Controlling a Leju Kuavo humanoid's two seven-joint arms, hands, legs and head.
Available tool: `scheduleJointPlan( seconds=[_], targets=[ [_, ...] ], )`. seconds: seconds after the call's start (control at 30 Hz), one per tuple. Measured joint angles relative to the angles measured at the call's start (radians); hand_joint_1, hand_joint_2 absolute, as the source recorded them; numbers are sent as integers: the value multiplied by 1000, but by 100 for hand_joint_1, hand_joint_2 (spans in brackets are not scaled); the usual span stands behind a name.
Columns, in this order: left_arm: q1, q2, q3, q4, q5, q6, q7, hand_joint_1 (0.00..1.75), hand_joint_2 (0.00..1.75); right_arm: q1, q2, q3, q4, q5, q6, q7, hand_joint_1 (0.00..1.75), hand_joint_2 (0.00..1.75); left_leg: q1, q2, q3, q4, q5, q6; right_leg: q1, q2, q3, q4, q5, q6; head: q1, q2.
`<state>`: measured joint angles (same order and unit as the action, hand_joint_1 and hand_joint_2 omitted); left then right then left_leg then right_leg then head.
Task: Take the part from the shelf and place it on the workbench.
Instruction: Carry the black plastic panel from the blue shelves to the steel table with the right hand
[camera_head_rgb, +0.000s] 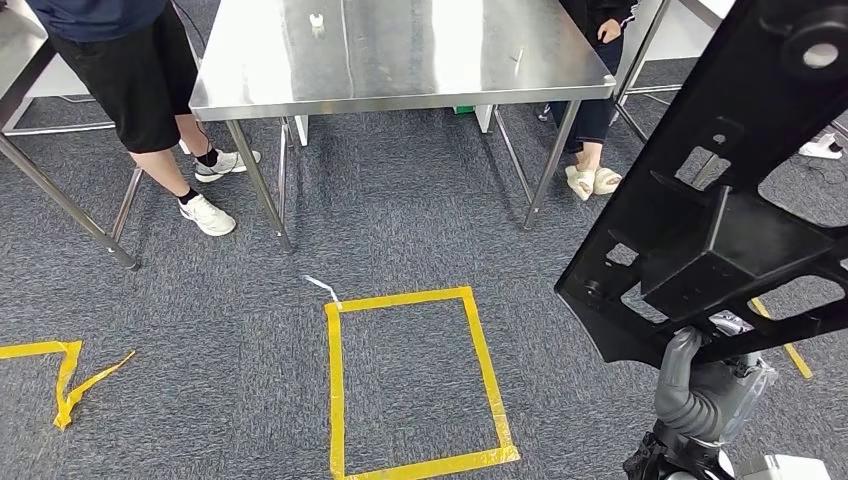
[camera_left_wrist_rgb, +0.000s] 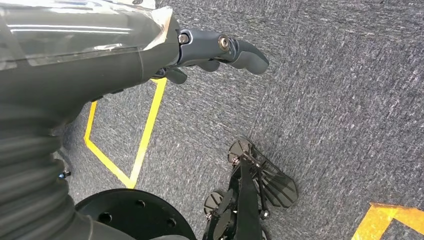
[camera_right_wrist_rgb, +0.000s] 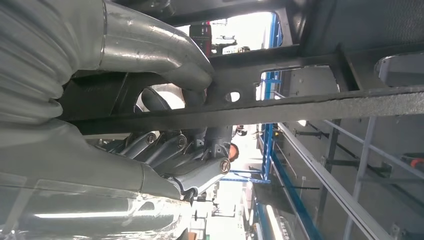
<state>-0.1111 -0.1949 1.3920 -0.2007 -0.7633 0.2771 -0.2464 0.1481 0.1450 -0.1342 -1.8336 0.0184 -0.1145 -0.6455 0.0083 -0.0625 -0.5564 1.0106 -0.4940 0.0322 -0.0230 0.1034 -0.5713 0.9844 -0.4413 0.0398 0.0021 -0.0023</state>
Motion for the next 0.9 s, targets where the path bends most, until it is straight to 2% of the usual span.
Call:
scheduleJointPlan(
  seconds=[0.1, 0.43, 0.53, 0.57, 0.6, 0.67, 0.73, 0.77, 0.8, 0.83, 0.87, 0.9],
  targets=[
    [0, 0, 0, 0, 0, 4, 0, 0, 175, -2, 0, 1, 3, 3, 2, 0, 175, 175, 1, 0, 0, 0, -1, 1, 0, 0, 0, 0, -1, 14, 0, 0],
    [0, 1, 0, 0, 0, 15, 9, 0, 175, -19, -1, 8, 16, 11, 19, 6, 175, 175, -2, 0, -1, 1, -3, 5, -2, 0, -1, -1, 0, 20, -1, 0],
    [-1, 1, 0, 0, -1, 15, 9, 0, 175, -19, -1, 8, 17, 13, 20, 8, 175, 175, -6, 4, 3, -5, -2, 17, -6, 1, -2, 6, 8, 35, -1, 0],
    [-1, 0, 0, 0, -1, 16, 9, 0, 175, -19, -2, 8, 18, 13, 20, 9, 175, 175, -4, 8, 9, -9, -1, 23, -7, -9, -6, 15, 7, 38, 0, 0],
    [-1, -1, 0, 0, -2, 16, 10, 0, 175, -21, -2, 7, 18, 13, 20, 9, 175, 175, -2, 13, 15, -12, 1, 27, -5, -27, -16, 37, 0, 40, 2, 0],
    [1, -2, 0, -1, -2, 17, 10, 0, 175, -25, -4, 8, 19, 14, 20, 10, 175, 175, 1, 27, 24, -14, 2, 32, -3, -70, -64, 127, -44, 30, 9, 0],
    [3, -2, 0, -1, -3, 17, 10, 0, 175, -27, -4, 8, 20, 15, 20, 10, 175, 175, 1, 40, 23, -13, 0, 32, -4, -87, -133, 257, -93, 26, 13, 0],
    [4, -3, 0, -1, -3, 17, 10, 0, 175, -26, -5, 8, 20, 15, 20, 10, 175, 175, 2, 46, 23, -13, -2, 29, -6, -90, -152, 291, -102, 32, 13, 0],
    [5, -3, 0, -1, -3, 17, 10, 0, 175, -25, -6, 8, 21, 15, 20, 10, 175, 175, 3, 49, 25, -13, -4, 26, -9, -91, -153, 288, -97, 43, 13, 0],
    [5, -3, 0, -1, -3, 17, 10, 0, 175, -25, -6, 8, 21, 15, 20, 10, 175, 175, 6, 52, 29, -13, -8, 21, -13, -94, -134, 244, -76, 57, 13, 0],
    [5, -4, 0, -1, -3, 17, 10, 0, 175, -25, -6, 8, 22, 15, 20, 10, 175, 175, 9, 53, 33, -12, -12, 15, -17, -97, -98, 172, -46, 70, 13, 0],
    [5, -3, 0, -1, -3, 17, 10, 0, 175, -25, -7, 8, 22, 15, 20, 10, 175, 175, 11, 54, 39, -12, -16, 8, -17, -101, -69, 108, -25, 75, 14, 0]
  ],
)
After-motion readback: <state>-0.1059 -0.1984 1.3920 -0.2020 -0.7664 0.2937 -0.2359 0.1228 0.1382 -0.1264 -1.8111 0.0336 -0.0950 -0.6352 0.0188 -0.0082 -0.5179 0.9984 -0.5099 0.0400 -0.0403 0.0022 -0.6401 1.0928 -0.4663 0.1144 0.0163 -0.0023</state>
